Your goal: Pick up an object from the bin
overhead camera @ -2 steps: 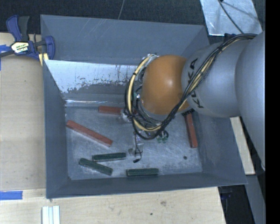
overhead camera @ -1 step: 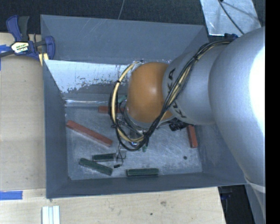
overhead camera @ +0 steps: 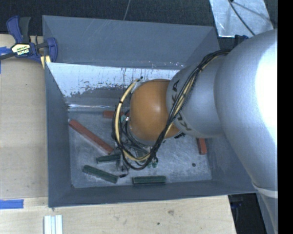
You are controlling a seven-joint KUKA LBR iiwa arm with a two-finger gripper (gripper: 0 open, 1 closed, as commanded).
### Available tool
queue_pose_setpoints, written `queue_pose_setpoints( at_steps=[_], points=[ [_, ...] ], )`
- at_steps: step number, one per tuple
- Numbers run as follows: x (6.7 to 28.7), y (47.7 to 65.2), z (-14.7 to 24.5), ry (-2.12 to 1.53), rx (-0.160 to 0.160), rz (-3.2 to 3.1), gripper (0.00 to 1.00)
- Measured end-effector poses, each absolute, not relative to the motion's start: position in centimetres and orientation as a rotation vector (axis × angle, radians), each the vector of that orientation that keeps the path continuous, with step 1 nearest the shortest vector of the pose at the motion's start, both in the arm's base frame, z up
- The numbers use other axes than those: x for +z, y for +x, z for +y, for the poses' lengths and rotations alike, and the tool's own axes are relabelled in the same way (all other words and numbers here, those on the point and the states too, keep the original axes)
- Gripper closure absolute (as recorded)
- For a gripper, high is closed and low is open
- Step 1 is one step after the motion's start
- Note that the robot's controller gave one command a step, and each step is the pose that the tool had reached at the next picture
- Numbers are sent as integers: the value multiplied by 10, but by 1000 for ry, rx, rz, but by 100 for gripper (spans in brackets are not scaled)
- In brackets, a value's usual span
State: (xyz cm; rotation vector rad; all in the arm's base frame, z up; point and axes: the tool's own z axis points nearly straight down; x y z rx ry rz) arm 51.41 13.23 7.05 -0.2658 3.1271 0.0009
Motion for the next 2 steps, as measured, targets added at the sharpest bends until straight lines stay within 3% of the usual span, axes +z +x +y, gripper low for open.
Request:
queue_pose_setpoints(
  at_steps=[1,2],
  points=[
    [71,514,132,-265,1,3127,100],
    [267,496,172,-275,5,3118,100]
  ],
)
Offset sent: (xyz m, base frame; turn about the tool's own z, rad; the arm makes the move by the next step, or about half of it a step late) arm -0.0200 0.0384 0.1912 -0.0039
